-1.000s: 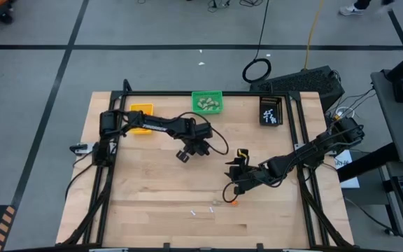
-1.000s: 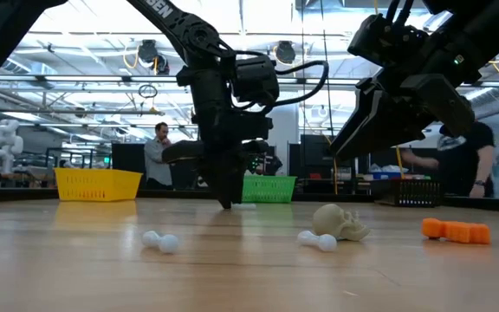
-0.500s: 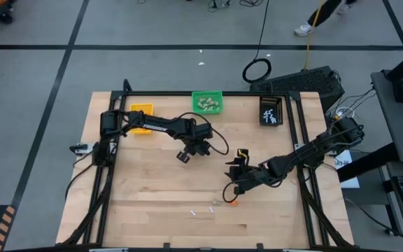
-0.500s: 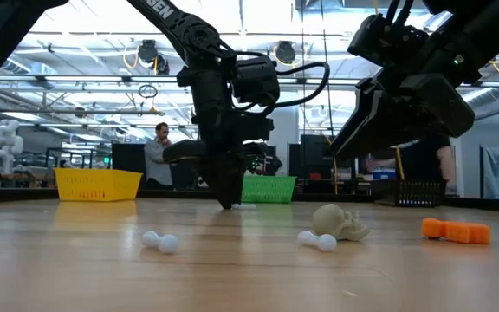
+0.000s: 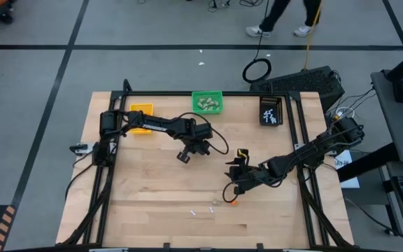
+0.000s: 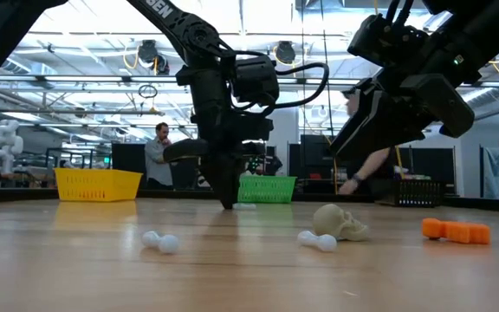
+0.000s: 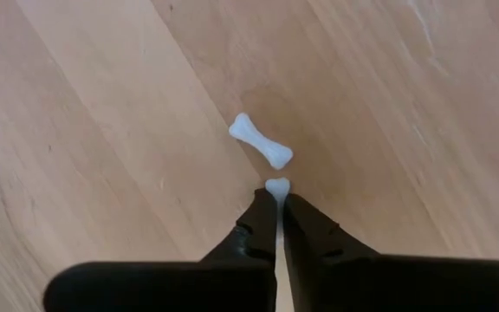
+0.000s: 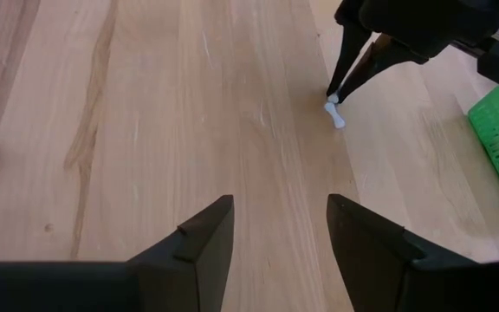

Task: Sort Halloween decoration
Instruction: Put the white bone toy into the black bin

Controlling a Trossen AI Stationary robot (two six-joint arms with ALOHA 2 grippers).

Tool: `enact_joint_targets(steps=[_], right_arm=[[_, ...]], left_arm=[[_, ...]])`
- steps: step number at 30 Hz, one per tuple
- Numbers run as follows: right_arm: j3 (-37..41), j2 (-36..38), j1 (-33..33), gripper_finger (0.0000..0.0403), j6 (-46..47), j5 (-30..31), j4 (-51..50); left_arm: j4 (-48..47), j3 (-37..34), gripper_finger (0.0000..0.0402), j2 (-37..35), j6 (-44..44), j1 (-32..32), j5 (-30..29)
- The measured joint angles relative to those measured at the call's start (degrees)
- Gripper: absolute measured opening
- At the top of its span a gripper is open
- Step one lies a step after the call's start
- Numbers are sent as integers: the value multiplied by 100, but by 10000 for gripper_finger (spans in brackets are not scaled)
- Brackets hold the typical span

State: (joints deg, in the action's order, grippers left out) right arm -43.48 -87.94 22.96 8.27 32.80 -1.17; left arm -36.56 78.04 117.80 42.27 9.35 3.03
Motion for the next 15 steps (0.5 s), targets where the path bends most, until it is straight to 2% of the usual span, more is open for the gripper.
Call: enact_joint_targets(steps=[15], right_arm=[[0, 0, 0, 171, -3, 8, 0]], left_arm=[[-20, -31, 0, -428, -322, 60, 49]])
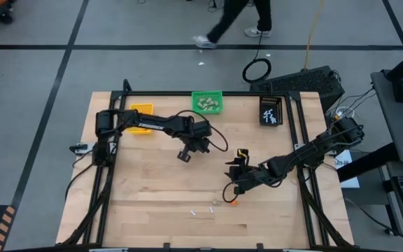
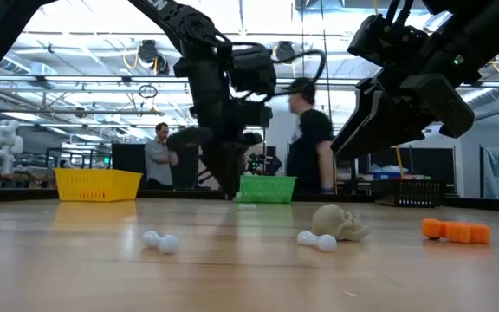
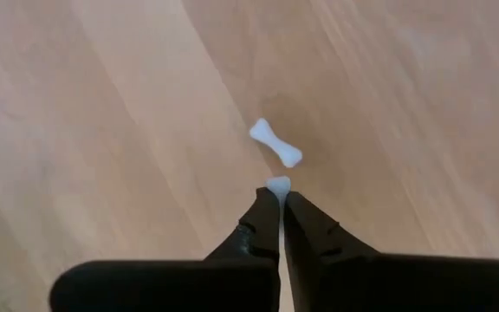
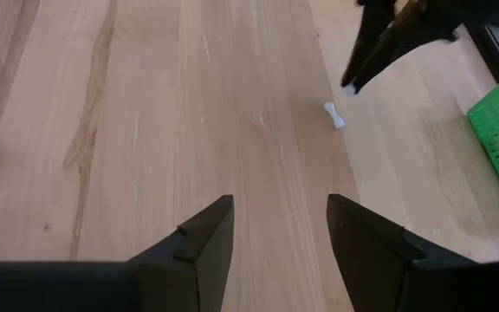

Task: Sort Halloween decoration
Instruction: Put the white bone toy into the black bin

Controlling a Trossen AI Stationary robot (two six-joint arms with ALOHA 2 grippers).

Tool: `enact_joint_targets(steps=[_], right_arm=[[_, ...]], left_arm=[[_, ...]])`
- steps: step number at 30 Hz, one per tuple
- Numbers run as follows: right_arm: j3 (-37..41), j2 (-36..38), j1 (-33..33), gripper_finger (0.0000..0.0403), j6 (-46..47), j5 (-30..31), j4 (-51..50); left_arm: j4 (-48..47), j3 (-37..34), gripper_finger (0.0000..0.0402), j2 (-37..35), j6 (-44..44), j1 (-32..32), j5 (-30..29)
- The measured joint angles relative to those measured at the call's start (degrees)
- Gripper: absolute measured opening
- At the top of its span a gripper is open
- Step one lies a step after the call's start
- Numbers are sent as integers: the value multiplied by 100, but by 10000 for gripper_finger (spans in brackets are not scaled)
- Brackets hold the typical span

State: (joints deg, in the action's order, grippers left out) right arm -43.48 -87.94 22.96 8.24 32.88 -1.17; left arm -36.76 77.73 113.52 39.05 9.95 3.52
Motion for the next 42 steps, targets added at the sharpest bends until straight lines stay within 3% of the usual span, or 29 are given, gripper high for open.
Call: enact_joint_targets(steps=[25, 30, 35, 42], right_arm=[[0, 0, 211, 171, 10, 11, 2], [0, 20, 307, 171, -35, 65, -82], [0, 102, 388, 171, -184, 336, -250], [-2, 751, 549, 171, -384, 725, -584]], left_arm=[[-21, 16, 0, -279, -1061, 1030, 2699], [63, 16, 0, -518, -1458, 1076, 2627], [300, 18, 0, -1095, -1761, 957, 1994], [693, -57, 0, -2020, -2348, 606, 1590]])
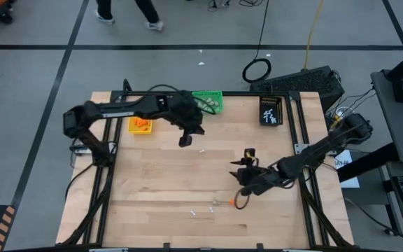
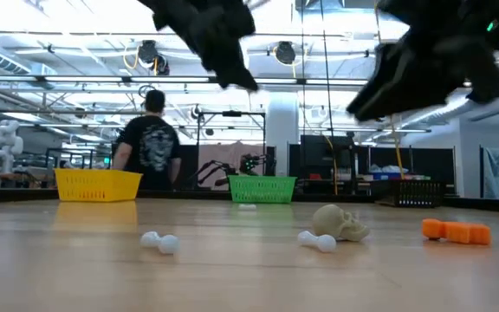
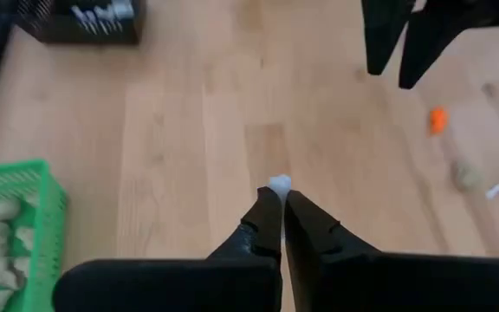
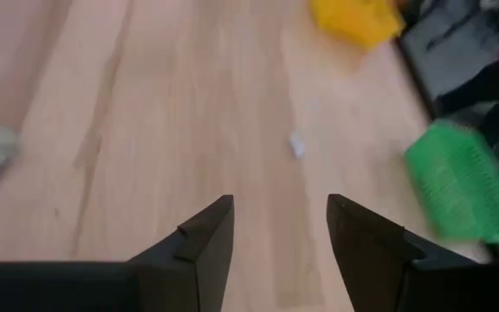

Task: Sort Halloween decoration
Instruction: Put the white bone toy into the black bin

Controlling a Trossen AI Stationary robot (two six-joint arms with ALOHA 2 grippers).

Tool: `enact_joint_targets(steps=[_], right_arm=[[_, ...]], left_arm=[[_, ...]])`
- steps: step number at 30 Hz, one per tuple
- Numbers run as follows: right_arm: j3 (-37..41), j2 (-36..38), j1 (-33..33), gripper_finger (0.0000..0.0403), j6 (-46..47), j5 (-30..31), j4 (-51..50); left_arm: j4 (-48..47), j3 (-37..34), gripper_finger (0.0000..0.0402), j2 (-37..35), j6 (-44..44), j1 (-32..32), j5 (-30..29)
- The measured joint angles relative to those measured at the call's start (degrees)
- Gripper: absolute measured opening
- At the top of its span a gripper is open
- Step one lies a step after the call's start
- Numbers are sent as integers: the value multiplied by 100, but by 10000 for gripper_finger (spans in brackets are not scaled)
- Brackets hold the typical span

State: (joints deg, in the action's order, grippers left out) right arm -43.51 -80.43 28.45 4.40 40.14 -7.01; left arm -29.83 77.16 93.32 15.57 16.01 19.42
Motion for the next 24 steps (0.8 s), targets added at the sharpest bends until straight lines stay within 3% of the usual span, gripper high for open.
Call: enact_joint_targets(steps=[7, 12, 20, 24], right_arm=[[2, 741, 288, 171, -1009, 502, -1], [96, 838, 267, 171, -1614, 481, 658], [1079, 562, 227, 171, -2391, 359, 3458], [1220, 461, 220, 171, -2513, 488, 3980]], left_arm=[[776, -459, 0, -795, -1166, -630, -709], [2029, -1153, 0, -1127, -1802, -1203, -1245], [5363, -2611, 0, -1173, -2131, -2132, -2270], [6982, -3317, 0, -1127, -2106, -2519, -2839]])
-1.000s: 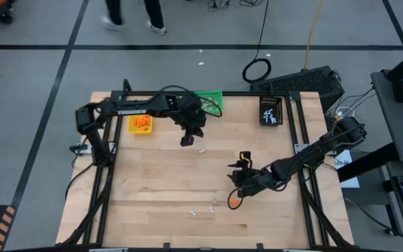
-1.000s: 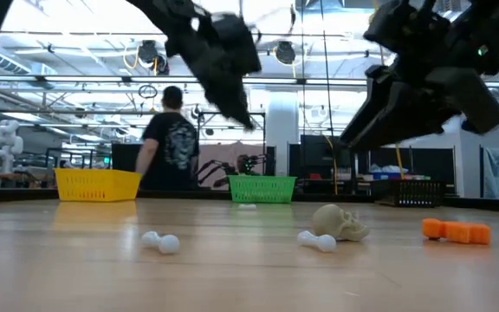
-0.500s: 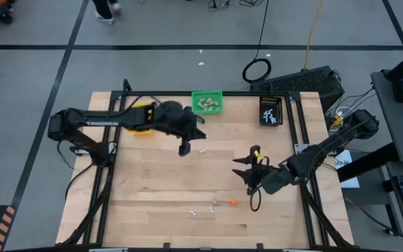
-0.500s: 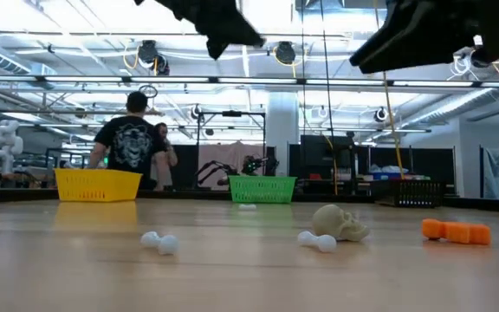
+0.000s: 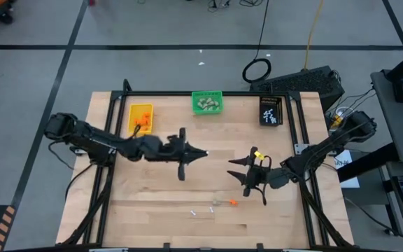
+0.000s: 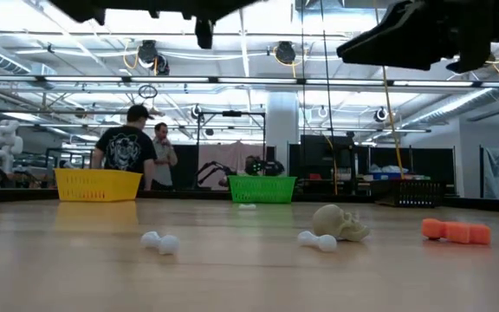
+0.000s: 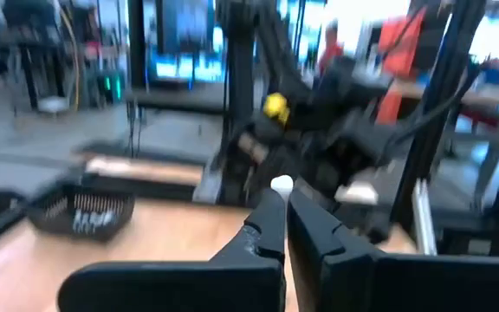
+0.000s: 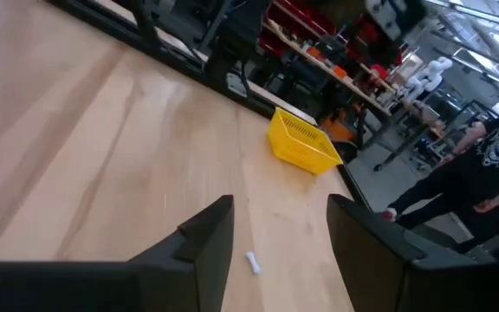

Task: Sort Halloween decoration
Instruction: Put the white bone toy into the black bin

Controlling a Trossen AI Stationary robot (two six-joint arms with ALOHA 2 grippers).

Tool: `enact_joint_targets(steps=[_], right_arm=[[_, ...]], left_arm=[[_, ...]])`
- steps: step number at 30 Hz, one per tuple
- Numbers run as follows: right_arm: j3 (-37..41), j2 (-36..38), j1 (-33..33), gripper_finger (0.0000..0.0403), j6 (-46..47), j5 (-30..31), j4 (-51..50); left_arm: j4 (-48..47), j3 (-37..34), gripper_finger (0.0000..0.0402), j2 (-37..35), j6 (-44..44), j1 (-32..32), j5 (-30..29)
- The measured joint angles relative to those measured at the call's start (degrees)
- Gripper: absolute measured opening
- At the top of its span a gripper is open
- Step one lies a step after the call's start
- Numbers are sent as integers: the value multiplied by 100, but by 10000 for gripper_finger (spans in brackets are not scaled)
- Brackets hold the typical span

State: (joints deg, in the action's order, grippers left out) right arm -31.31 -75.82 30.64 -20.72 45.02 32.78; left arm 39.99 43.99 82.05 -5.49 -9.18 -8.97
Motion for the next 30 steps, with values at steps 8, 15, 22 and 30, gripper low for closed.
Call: enact_joint_targets(steps=[8, 15, 22, 30], right_arm=[[11, -40, -227, 171, 86, -599, -38], [11, -40, -255, 188, -1766, -604, 734], [-448, -42, -413, 239, -3450, -612, 1238], [-964, -167, -728, 267, -4278, -1119, 1128]], left_arm=[[1134, -550, 0, 2, 20, -371, -446], [1288, -665, 0, 41, -23, -493, -483], [1584, -663, 0, 38, -20, -559, -483], [1636, -663, 0, 38, -18, -559, -483]])
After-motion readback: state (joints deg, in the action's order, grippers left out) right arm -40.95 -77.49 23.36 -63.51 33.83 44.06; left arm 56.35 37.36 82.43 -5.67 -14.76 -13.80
